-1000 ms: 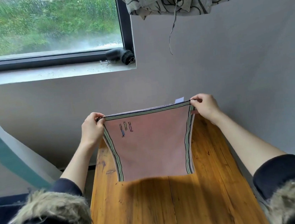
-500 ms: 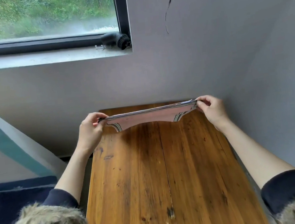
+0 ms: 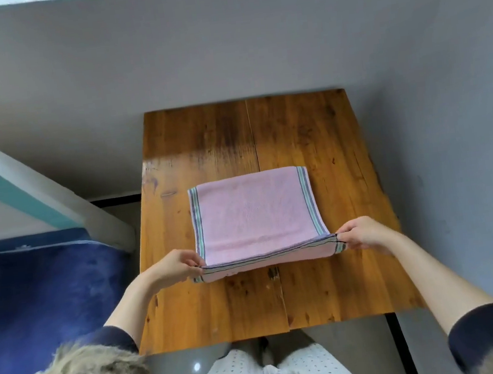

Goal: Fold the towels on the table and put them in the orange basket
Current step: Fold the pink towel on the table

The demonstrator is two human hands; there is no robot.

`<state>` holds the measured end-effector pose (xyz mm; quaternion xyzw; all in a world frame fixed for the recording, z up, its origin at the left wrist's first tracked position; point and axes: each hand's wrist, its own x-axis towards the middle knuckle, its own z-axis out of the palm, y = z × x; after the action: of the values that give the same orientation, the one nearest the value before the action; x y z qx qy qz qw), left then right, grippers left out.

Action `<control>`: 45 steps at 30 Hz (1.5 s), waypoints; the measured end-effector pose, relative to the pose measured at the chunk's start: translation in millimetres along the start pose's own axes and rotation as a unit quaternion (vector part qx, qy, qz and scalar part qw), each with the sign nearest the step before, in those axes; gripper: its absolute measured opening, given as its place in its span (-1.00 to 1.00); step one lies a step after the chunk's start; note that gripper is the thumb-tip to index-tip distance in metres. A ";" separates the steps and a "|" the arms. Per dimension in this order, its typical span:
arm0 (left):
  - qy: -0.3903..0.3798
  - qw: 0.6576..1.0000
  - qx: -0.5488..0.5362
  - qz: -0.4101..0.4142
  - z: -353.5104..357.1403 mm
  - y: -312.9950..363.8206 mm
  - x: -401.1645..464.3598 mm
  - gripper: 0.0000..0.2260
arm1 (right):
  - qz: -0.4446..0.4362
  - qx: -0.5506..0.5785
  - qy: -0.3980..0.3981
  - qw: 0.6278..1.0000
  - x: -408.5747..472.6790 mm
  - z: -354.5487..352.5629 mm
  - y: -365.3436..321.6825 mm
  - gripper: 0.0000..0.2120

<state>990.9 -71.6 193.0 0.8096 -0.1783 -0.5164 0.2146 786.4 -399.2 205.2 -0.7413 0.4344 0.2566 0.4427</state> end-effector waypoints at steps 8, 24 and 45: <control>0.008 0.999 -0.032 -0.018 14.6 -6.5 2.5 -0.94 | 0.020 0.009 -0.013 1.000 6.3 6.0 5.2 -0.90; 0.258 0.943 -0.200 0.059 -34.1 18.9 88.0 -0.89 | -0.095 0.128 0.168 0.973 105.8 -11.6 -52.3 -0.82; 0.395 0.916 -0.070 0.015 -34.1 -1.6 176.2 -0.77 | -0.093 0.024 0.306 0.947 192.9 18.3 -53.1 -0.78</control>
<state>1093.1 -154.6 71.0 0.9279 -0.0543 -0.1623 0.3314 927.4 -451.2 71.9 -0.8106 0.4839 -0.0359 0.3279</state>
